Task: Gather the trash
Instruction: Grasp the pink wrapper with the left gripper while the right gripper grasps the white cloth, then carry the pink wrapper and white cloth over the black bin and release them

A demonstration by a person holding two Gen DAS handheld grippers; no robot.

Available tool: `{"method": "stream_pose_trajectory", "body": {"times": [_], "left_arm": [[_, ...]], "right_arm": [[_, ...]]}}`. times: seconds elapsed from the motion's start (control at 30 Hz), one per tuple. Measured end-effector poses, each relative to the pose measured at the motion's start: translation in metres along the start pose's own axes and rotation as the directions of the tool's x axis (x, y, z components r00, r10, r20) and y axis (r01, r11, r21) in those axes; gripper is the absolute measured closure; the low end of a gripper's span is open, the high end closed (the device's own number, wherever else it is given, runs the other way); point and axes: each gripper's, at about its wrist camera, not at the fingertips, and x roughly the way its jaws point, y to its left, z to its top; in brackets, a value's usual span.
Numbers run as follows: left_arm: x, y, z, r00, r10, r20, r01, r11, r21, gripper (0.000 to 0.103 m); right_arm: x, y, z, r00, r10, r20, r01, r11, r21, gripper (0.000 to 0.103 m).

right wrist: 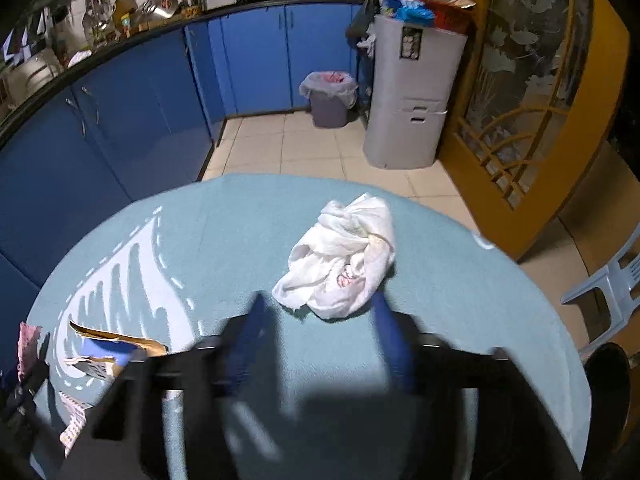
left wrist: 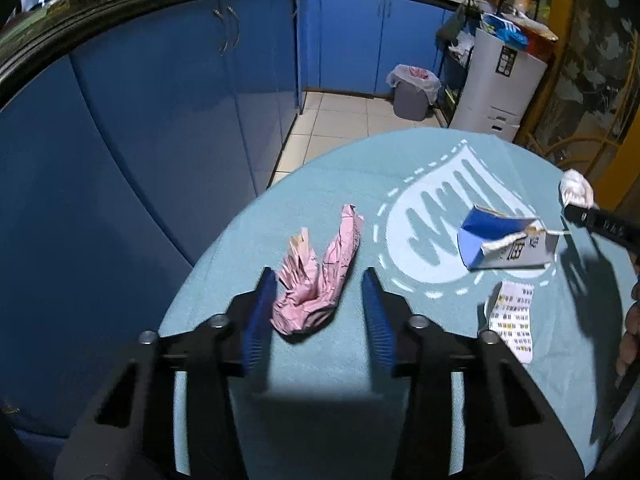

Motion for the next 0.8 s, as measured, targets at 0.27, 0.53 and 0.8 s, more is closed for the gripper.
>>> {"method": "stream_pose_trajectory", "body": {"times": [0.27, 0.53, 0.8], "left_arm": [[0.003, 0.009, 0.010, 0.999, -0.040, -0.006, 0.040, 0.995, -0.089, 0.077], [-0.018, 0.007, 0.010, 0.998, -0.053, 0.028, 0.056, 0.992, -0.111, 0.077], [-0.047, -0.008, 0.013, 0.995, -0.077, 0.064, 0.083, 0.993, -0.086, 0.077]], "right_arm": [[-0.008, -0.007, -0.002, 0.999, 0.023, 0.029, -0.022, 0.999, -0.036, 0.098], [-0.034, -0.015, -0.010, 0.998, 0.037, 0.059, -0.035, 0.998, -0.046, 0.098], [-0.069, -0.025, -0.021, 0.993, 0.046, 0.105, -0.041, 0.998, -0.050, 0.098]]}}
